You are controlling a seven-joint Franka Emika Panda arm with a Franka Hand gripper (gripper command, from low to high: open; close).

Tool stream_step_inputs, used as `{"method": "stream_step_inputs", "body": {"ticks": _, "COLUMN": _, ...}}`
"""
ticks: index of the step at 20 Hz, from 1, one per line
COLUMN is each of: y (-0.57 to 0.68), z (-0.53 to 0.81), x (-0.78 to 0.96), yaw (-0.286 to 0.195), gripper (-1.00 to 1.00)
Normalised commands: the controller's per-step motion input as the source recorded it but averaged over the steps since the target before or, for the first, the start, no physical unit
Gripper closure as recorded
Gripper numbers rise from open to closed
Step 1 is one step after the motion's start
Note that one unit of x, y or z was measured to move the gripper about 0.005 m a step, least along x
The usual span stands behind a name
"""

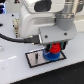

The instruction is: Insert the blue gear onto the right peg, followed by the red gear

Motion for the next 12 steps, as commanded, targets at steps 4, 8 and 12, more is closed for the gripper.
{"method": "stream_step_inputs", "body": {"ticks": 4, "y": 0.06, "z": 0.3, "x": -0.08, "yaw": 0.0, "gripper": 1.0}}
{"method": "stream_step_inputs", "body": {"ticks": 8, "y": 0.01, "z": 0.21, "x": -0.15, "yaw": 0.0, "gripper": 1.0}}
{"method": "stream_step_inputs", "body": {"ticks": 12, "y": -0.03, "z": 0.02, "x": -0.01, "yaw": 0.0, "gripper": 1.0}}
